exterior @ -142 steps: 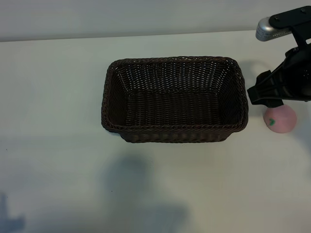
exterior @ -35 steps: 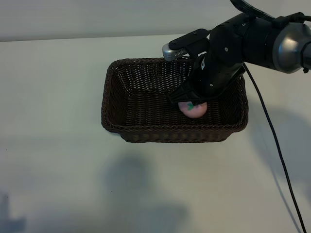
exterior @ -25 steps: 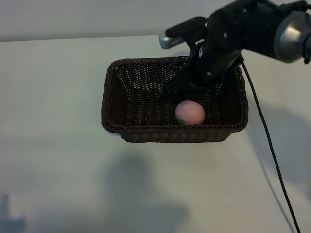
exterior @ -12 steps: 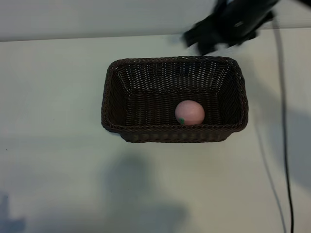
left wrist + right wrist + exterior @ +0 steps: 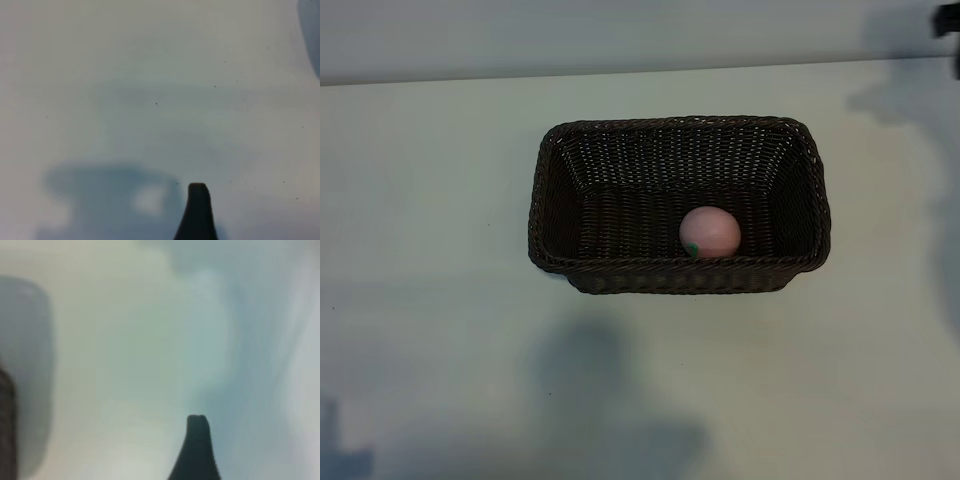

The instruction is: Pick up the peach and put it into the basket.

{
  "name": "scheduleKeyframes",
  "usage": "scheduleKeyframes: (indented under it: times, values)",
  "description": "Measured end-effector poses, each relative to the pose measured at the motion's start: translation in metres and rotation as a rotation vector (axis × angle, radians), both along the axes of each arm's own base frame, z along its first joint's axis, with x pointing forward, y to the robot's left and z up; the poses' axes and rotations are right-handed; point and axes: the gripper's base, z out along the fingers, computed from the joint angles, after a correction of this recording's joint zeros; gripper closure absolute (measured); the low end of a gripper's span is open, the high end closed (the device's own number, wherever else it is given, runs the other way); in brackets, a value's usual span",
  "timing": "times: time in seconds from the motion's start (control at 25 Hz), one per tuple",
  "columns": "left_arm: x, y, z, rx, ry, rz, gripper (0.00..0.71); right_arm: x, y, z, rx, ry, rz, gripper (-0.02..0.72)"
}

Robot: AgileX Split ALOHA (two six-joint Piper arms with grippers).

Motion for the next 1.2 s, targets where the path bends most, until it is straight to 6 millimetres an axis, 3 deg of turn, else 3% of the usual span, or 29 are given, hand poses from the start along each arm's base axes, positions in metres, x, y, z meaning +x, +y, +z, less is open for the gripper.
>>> scheduleKeyframes:
  times: [0.2, 0.4, 0.52, 0.8, 1.04, 1.12, 1.2]
  values:
    - [0.0, 0.001, 0.0, 0.006, 0.0, 0.004, 0.116, -0.013, -0.007, 0.007, 0.016, 0.053, -0.021, 0.143]
    - [0.0, 0.001, 0.0, 0.006, 0.0, 0.004, 0.116, -0.032, -0.003, 0.038, 0.017, -0.002, -0.02, 0.143]
    - [0.0, 0.001, 0.0, 0.006, 0.0, 0.004, 0.116, -0.054, 0.002, 0.06, 0.008, -0.06, -0.02, 0.143]
    - [0.0, 0.001, 0.0, 0.006, 0.0, 0.004, 0.116, -0.137, 0.018, 0.105, -0.022, -0.205, -0.019, 0.143]
    - [0.0, 0.001, 0.0, 0.006, 0.0, 0.004, 0.116, -0.223, 0.035, 0.121, -0.046, -0.352, -0.023, 0.143]
    - [0.0, 0.001, 0.0, 0.006, 0.0, 0.004, 0.116, -0.261, 0.042, 0.131, -0.058, -0.473, -0.033, 0.143]
    - [0.0, 0.0, 0.0, 0.0, 0.0, 0.0, 0.116, -0.286, 0.048, 0.133, -0.059, -0.559, -0.038, 0.143]
